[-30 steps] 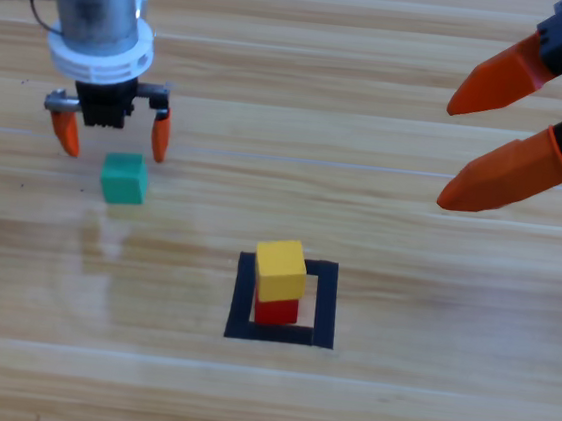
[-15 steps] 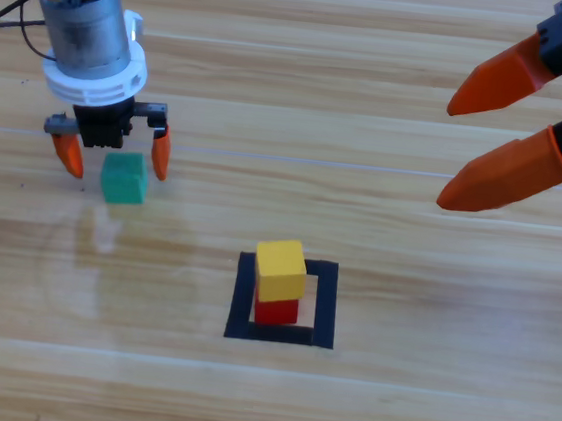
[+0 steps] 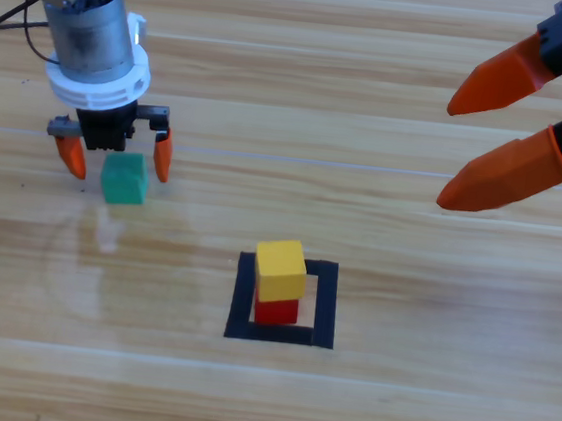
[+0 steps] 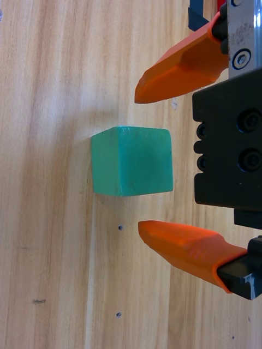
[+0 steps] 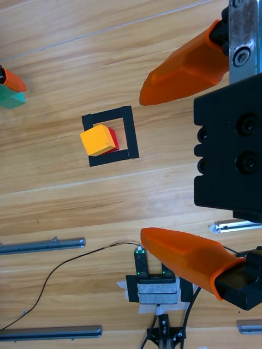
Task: Stack the blocks in the rectangular block: red at the bottom, yellow in the middle, green on top
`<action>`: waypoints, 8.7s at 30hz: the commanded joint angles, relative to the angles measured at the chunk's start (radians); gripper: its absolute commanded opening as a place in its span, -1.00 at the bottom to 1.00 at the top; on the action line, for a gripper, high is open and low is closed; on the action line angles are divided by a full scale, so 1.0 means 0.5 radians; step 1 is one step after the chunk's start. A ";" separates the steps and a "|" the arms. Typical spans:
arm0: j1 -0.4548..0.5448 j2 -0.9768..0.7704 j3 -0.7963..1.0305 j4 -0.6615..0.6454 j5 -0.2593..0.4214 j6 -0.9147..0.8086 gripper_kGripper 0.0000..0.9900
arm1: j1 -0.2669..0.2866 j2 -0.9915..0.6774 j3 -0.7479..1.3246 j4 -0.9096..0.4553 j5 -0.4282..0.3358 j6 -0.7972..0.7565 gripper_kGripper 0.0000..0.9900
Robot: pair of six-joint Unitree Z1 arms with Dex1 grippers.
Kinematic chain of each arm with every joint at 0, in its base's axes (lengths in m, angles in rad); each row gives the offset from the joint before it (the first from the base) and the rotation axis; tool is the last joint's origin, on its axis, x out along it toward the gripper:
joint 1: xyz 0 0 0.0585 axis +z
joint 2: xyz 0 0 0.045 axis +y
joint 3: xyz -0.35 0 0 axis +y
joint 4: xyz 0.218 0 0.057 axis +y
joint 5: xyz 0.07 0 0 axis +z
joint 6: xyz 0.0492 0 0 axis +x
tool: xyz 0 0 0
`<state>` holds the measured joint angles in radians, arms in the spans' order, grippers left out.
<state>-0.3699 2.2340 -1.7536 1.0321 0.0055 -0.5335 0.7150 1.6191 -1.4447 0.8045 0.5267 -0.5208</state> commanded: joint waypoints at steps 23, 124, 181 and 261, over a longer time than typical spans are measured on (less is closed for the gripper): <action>-0.055 0.109 0.068 -0.088 0.044 0.002 0.60 | 0.058 0.103 0.015 0.023 0.002 0.011 0.99; -1.024 0.005 -0.785 0.768 0.041 -0.912 -0.85 | 0.058 0.075 0.015 0.069 -0.023 0.011 0.99; -1.092 0.152 -0.794 0.771 0.066 -1.130 -0.85 | 0.058 0.081 0.018 0.069 -0.023 0.002 0.99; -1.070 -0.860 -0.558 0.761 0.379 -0.715 1.00 | 0.064 0.035 0.027 0.069 -0.023 -0.002 0.99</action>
<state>-0.9051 2.0614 -2.0692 1.4088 0.1558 -1.0037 0.7165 1.6190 -1.4446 0.8221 0.5185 -0.5209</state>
